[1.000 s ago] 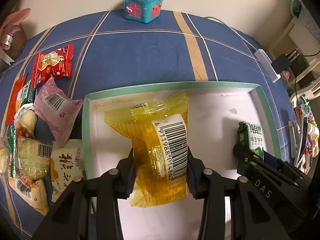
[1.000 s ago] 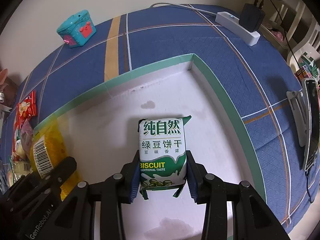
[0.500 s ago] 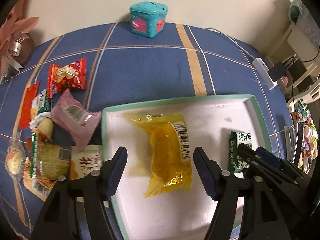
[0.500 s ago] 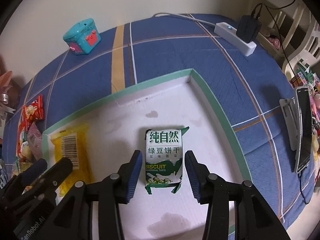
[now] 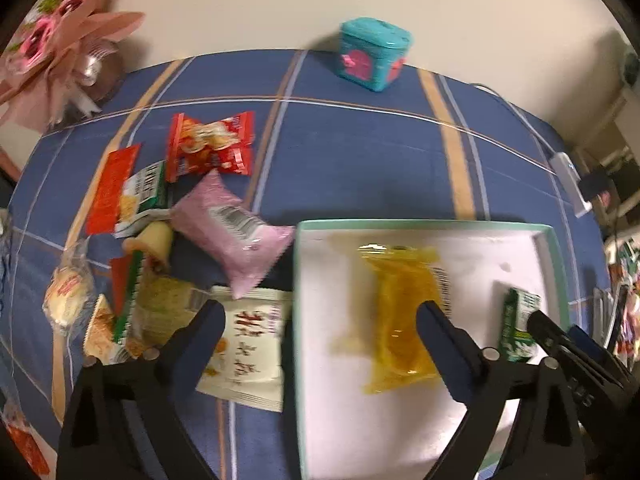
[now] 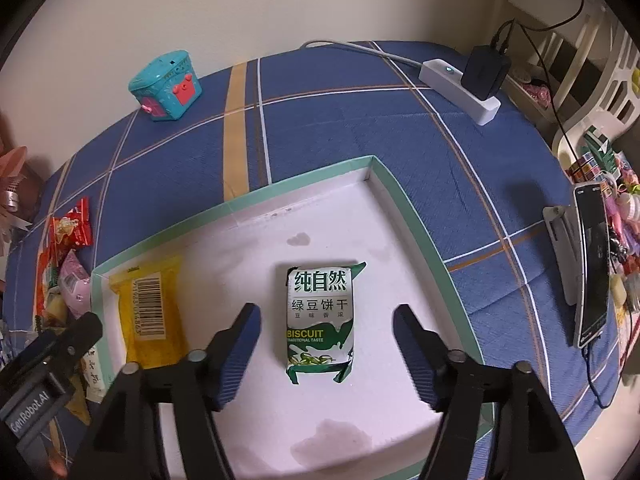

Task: Organize snacks
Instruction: 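Withdraw both tools from the tray back toward the snack pile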

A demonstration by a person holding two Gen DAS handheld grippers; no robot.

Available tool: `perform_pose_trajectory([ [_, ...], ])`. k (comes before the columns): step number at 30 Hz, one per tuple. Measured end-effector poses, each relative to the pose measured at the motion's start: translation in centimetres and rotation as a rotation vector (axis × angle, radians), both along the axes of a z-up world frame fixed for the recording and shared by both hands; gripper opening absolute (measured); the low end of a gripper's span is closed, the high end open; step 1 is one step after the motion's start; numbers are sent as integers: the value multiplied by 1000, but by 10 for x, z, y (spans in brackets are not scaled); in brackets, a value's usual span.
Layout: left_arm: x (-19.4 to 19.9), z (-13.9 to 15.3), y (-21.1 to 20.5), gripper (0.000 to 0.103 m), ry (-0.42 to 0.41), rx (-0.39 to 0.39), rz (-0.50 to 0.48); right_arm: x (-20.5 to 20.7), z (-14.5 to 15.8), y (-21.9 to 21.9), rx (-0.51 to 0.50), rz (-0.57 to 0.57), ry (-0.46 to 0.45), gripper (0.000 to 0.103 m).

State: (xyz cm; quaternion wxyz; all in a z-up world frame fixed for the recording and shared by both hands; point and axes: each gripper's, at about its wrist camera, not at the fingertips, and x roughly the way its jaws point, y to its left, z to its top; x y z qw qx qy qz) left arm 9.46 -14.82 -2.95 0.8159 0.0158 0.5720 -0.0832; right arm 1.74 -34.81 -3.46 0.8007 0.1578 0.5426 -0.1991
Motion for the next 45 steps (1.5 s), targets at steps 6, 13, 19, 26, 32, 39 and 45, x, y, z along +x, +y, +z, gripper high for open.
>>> perform_pose_trajectory([
  [6,1,-5,14,103,1,18,36,0,5,5,-21,10,-9,97],
  [13,-3,-1,24,103,-12,33,51,0,9,11,-27,23,-19,103],
  [19,-7,0,33,103,0,40,57,-3,11,17,-41,26,-21,103],
  [26,-14,5,43,103,5,61,30,-7,13,21,-34,24,-5,103],
  [32,-19,19,65,103,-23,58,26,-9,21,39,-54,60,0,103],
  [39,-20,39,126,103,-64,38,123,-1,45,81,-58,125,-80,103],
  [45,-20,46,186,103,-88,52,247,9,61,130,-40,218,-145,103],
])
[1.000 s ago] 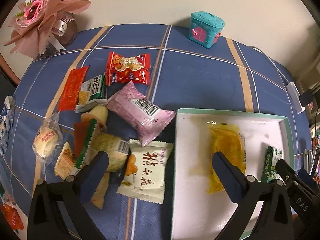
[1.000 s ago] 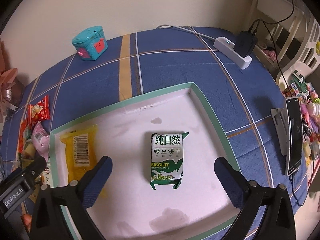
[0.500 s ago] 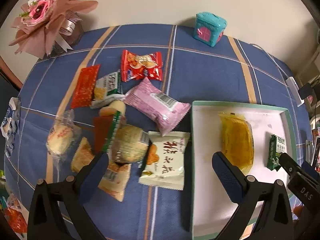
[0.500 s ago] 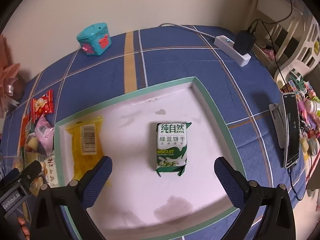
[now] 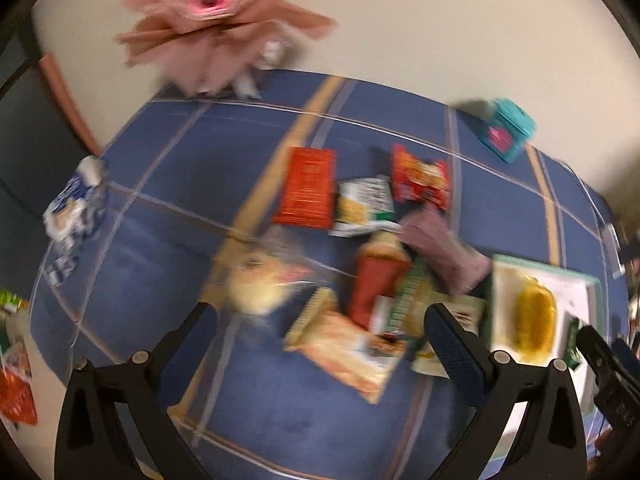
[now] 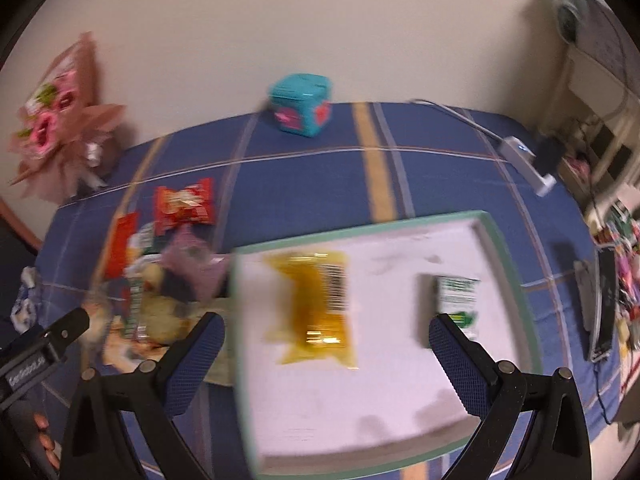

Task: Organize snacks
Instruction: 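Withdraw both tools from the tray back toward the snack pile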

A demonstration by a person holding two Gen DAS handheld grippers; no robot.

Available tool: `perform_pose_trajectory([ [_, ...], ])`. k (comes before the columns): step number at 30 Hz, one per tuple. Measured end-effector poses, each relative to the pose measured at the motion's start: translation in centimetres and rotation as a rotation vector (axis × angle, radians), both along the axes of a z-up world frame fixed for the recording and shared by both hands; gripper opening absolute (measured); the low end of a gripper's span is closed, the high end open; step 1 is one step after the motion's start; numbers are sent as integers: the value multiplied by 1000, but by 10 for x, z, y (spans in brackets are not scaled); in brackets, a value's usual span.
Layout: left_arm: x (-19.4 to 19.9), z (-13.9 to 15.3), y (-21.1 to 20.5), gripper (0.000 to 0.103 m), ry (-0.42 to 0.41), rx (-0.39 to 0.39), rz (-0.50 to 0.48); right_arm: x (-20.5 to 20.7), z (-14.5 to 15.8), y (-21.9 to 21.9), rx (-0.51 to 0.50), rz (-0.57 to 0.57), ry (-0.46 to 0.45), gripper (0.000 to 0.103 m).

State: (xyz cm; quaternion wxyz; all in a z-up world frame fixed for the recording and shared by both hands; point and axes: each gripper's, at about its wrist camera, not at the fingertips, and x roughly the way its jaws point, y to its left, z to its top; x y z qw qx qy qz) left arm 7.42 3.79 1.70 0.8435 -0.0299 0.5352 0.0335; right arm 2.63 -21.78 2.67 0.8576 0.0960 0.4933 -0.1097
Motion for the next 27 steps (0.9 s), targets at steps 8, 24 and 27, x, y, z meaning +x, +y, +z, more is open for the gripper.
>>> perform_pose_trajectory([
  [8,-3,-4,61,103,6,-38,119,16,-5,70,26,127,-14,103],
  [24,26,-62,81,103,159,-79,107,43,-72,139,60,249,139,103],
  [27,31,-67,83,103,170,-77,92,45,-80,153,58,281,158,103],
])
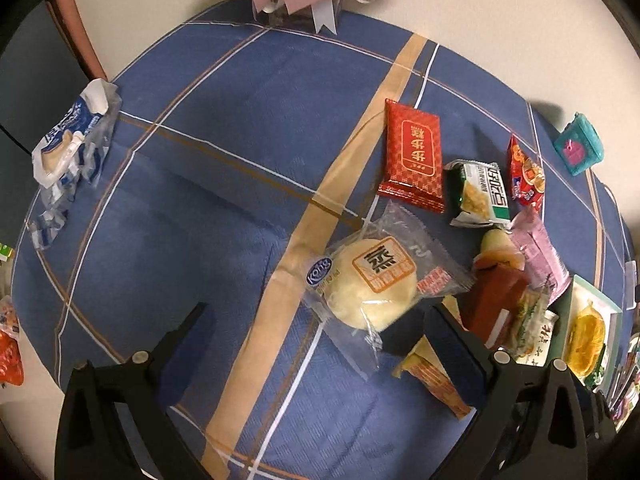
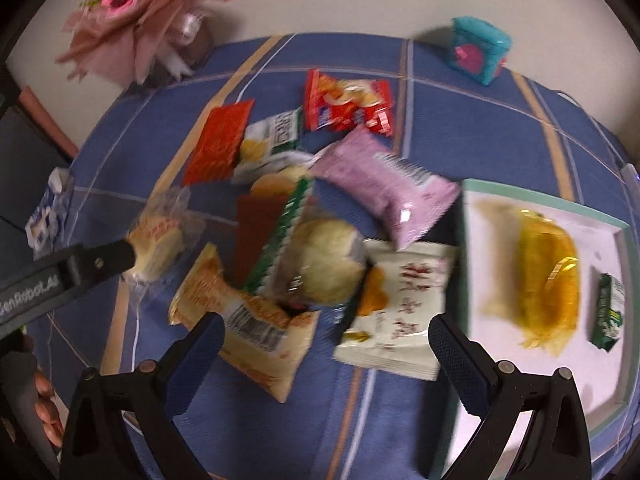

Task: Organize snacks
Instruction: 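Withdraw both tools from the tray back toward the snack pile, then grasp the cream bread bag with the right tool while the left grasps the round bun bag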

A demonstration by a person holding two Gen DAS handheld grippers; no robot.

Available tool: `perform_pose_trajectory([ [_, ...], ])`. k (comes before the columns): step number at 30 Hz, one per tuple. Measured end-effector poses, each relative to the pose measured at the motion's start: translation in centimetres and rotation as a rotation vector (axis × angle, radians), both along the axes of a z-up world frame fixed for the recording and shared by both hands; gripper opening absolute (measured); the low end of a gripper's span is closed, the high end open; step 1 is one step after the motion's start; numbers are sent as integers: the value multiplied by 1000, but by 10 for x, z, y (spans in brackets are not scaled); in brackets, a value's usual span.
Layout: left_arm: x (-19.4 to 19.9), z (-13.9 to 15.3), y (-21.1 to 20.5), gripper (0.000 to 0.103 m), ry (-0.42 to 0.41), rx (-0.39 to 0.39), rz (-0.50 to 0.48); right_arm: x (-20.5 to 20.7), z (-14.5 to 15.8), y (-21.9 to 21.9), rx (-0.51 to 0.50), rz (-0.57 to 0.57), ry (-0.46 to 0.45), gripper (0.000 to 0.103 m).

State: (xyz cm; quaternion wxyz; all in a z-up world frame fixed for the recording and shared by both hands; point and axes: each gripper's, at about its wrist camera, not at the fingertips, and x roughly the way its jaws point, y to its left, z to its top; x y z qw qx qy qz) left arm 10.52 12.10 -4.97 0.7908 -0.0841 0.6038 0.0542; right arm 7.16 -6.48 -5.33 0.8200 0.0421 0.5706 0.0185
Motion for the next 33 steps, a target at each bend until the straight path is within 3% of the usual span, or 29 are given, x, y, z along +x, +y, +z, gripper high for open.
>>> perform_pose_trajectory([
  [6,6,-4,7,103,0,14,-21,3,-9,25,-1,67,5,103],
  [14,16,-7,13,103,-3,11,-58,7,-18,46,-17,126,14,92],
  [27,35,-22,-16,103,-29,-26,-192,13,-26,49,-21,161,9,91],
  [29,35,-24,-21,101,-28,-34,-212,15,-26,48,-26,164,13,89],
  [31,37,-27,-25,90,-23,-48,-227,12,-24,47,-28,169,14,87],
  [33,37,-27,-26,86,-24,-51,-229,8,-21,45,-27,166,17,85],
])
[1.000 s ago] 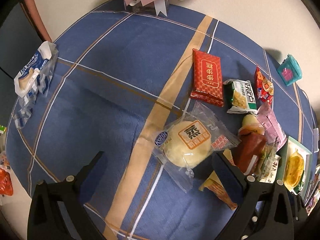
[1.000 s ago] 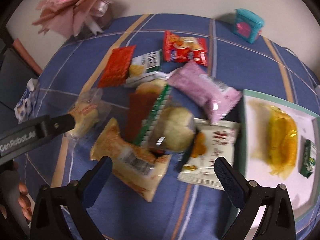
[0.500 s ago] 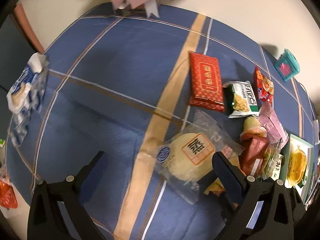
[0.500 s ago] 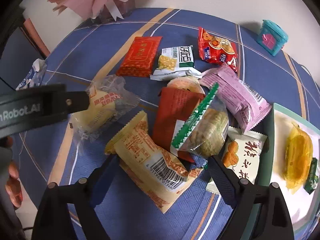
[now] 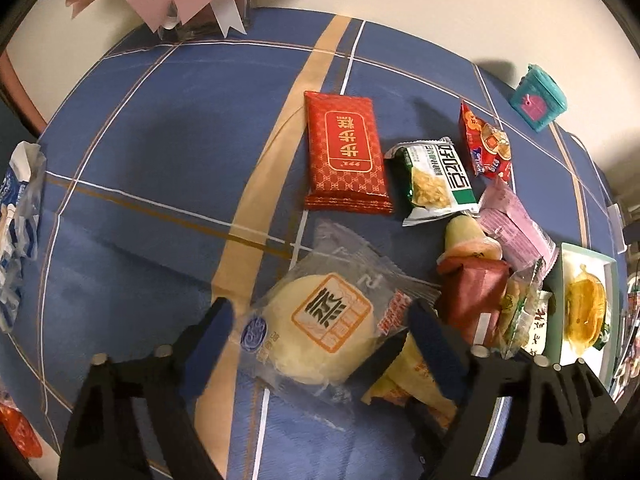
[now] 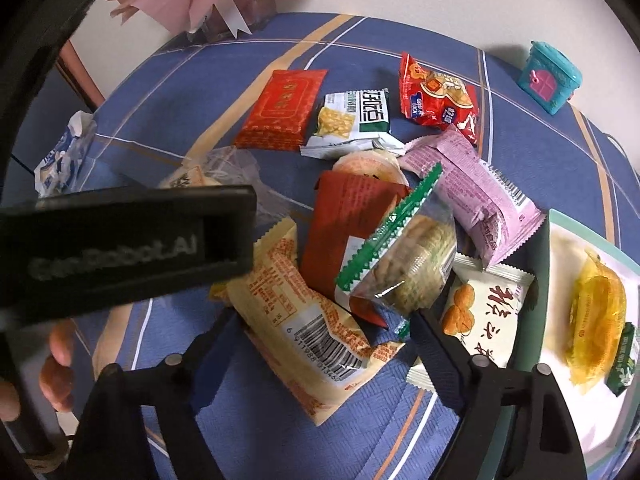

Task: Organize snacks
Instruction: 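Grasp the cream bread bag with the right tool while the left grasps the round bun bag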

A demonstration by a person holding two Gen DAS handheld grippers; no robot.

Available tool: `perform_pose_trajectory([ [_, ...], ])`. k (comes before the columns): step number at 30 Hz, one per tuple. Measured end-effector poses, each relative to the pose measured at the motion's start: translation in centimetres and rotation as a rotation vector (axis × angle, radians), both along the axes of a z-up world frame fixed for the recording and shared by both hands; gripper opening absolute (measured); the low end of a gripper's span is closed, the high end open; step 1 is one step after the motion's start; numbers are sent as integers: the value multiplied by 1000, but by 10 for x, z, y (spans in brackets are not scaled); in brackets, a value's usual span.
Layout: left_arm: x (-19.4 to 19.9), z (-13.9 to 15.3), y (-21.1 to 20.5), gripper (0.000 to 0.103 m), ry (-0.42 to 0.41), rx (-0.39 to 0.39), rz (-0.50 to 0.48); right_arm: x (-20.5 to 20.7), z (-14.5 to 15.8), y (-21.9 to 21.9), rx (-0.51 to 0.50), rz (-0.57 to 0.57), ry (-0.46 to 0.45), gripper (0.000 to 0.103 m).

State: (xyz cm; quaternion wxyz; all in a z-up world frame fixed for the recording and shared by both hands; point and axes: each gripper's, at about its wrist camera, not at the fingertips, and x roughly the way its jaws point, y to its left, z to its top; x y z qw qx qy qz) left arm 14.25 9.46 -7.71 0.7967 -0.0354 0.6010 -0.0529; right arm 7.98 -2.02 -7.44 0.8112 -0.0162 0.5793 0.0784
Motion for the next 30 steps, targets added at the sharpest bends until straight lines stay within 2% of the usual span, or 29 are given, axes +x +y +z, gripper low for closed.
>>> perform_pose_trajectory([
  [4,-2,6,0,68,-9,-2,-2,-3,6,-5,11,1,7,81],
  [7,-6,7,0,63,3,9,4,-5,8,-8,18,3,13,79],
  [14,-19,5,7,62,32,7,55,-8,6,-11,55,-4,56,72],
  [19,-32,5,20,62,47,14,107,-13,7,-8,55,13,65,72],
  [30,-36,5,27,66,55,16,127,-13,-3,20,-24,103,27,72],
])
